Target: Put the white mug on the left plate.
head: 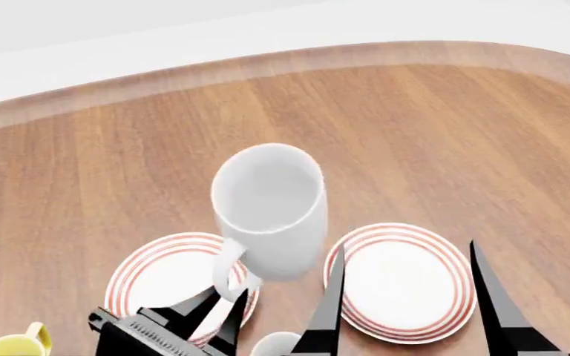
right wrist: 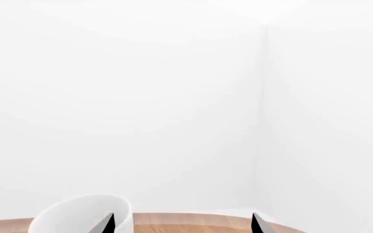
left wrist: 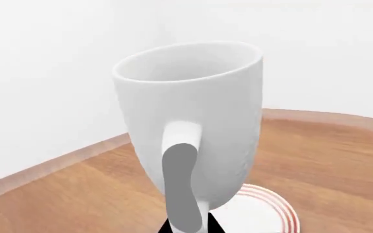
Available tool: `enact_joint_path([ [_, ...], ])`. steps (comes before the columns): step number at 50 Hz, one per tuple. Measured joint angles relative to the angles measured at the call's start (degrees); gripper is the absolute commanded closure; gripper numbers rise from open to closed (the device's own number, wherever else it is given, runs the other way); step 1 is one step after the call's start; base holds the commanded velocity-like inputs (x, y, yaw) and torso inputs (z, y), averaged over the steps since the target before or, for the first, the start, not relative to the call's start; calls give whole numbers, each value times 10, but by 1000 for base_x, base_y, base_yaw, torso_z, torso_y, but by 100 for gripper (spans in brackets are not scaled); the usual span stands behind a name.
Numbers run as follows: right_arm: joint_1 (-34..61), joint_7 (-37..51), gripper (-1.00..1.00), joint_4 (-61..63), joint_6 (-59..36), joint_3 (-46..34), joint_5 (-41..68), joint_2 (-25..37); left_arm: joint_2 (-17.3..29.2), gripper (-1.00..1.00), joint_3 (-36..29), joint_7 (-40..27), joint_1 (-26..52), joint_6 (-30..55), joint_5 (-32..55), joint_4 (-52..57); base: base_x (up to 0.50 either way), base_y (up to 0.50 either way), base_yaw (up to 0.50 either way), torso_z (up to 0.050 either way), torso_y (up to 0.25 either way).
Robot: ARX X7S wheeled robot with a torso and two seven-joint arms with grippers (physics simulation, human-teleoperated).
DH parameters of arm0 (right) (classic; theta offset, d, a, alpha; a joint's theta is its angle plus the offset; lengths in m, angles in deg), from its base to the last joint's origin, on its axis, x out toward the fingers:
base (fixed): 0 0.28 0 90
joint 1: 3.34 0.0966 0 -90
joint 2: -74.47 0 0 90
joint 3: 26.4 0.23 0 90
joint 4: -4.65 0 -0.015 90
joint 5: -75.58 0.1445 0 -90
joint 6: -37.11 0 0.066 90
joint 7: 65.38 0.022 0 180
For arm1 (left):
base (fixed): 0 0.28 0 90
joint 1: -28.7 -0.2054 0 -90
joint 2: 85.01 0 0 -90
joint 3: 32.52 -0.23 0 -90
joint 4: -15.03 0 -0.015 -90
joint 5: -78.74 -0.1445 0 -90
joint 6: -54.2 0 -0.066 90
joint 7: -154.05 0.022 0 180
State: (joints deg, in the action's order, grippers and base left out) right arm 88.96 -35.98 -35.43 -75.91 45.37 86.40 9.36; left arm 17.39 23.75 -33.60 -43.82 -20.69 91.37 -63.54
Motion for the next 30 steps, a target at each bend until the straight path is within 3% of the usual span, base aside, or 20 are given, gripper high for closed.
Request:
enact_joint_path([
  [30, 4, 5, -100, 0, -4, -5, 2, 3, 3, 100, 94, -21, 127, -23, 16, -154, 0, 0, 0, 0, 0],
])
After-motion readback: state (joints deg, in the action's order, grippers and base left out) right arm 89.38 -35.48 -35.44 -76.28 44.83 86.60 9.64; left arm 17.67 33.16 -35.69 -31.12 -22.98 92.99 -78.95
